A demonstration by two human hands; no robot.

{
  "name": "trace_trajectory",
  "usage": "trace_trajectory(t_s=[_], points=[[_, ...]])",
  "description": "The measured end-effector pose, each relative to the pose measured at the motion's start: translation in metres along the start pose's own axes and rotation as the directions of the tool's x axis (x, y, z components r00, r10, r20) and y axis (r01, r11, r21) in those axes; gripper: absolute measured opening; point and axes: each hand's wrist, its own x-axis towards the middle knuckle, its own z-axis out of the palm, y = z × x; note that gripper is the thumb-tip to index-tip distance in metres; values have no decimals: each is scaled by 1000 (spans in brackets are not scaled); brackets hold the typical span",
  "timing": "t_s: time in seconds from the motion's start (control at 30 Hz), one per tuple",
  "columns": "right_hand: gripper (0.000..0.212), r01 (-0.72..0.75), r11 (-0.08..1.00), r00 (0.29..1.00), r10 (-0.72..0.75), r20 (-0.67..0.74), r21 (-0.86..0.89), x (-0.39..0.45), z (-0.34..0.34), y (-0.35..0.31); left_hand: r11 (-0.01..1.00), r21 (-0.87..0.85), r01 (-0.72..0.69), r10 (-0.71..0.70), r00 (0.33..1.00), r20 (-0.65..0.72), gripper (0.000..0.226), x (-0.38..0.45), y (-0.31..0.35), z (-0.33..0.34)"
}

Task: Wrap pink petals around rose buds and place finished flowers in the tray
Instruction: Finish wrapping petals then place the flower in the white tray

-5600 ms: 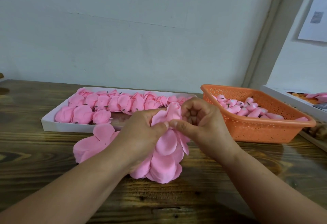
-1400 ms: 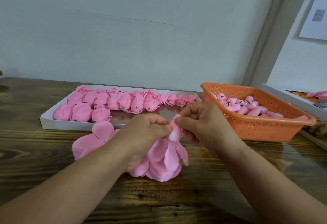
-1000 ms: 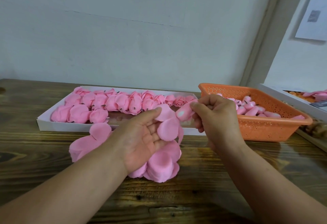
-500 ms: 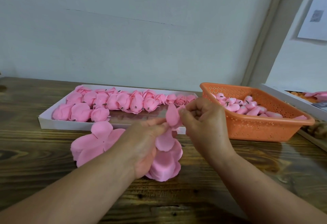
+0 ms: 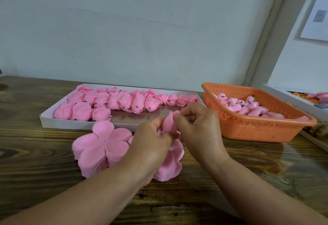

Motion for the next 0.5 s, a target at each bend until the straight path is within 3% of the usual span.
trace_trajectory(t_s=[0.13,0.5], points=[[15,6,1000,999,-6,32,4,3,-5,-2,999,-26,36,-38,995,-93,28,4,4,-4],[12,291,927,939,-231,254,-236,-2,-10,-13,988,-122,90,-94,995,-23,47,15,0,-6]])
